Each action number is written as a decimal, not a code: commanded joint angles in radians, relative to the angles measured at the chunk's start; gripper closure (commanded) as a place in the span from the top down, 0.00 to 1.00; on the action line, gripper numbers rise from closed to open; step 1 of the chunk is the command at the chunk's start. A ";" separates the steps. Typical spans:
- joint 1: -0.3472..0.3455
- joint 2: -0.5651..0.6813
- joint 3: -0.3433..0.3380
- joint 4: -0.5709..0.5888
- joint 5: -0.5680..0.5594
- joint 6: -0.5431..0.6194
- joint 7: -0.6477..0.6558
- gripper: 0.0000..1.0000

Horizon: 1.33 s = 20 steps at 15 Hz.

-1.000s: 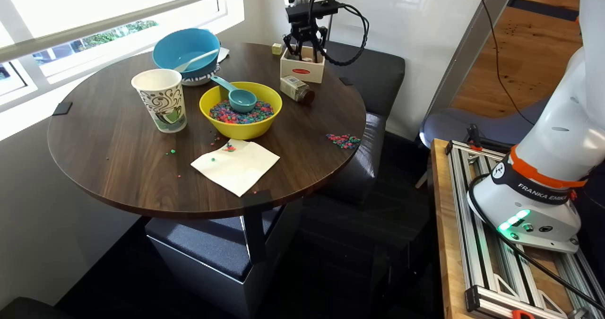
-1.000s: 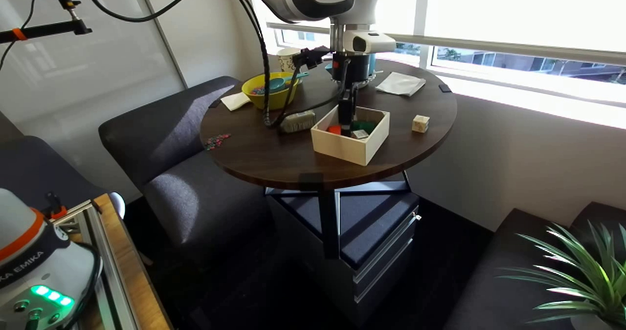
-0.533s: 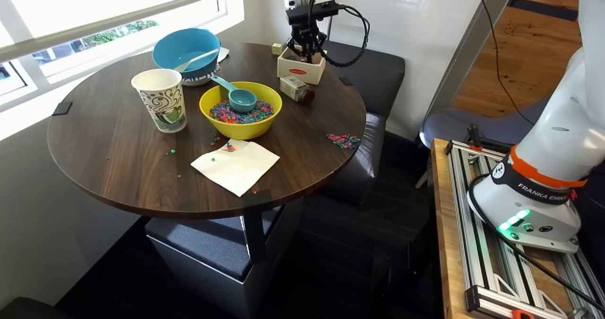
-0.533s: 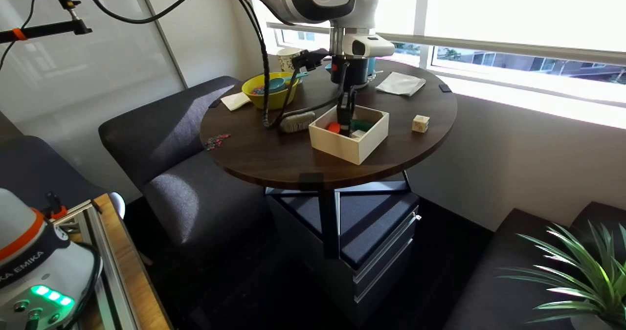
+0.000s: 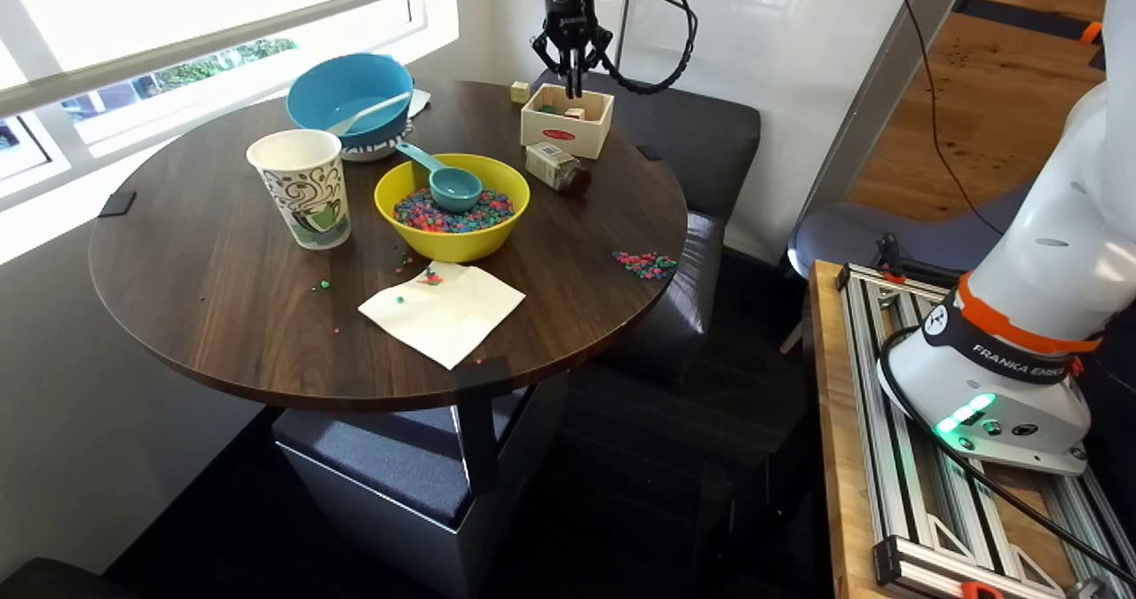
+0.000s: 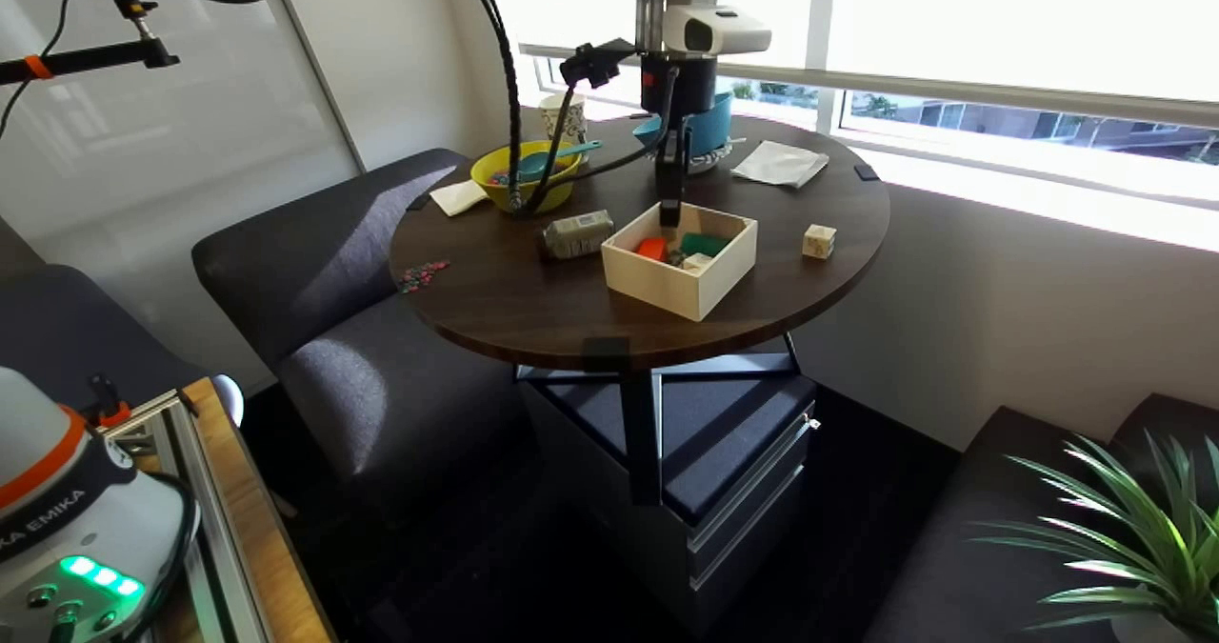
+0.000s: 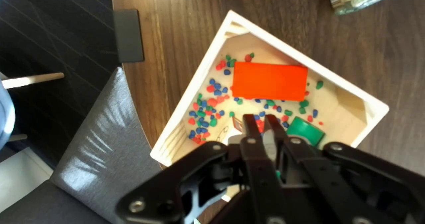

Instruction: Remove one block from the box and put it on top of the jar.

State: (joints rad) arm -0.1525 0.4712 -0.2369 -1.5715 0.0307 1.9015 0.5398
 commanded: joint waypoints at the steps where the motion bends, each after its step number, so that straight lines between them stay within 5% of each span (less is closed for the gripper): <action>1: -0.004 -0.016 0.007 -0.017 -0.044 -0.033 -0.109 0.46; 8: -0.043 0.061 0.030 0.004 -0.030 0.000 -0.324 0.97; 20: -0.113 0.046 0.077 0.002 0.111 -0.044 -0.464 1.00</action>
State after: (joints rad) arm -0.2568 0.5307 -0.1823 -1.5685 0.1125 1.8769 0.1077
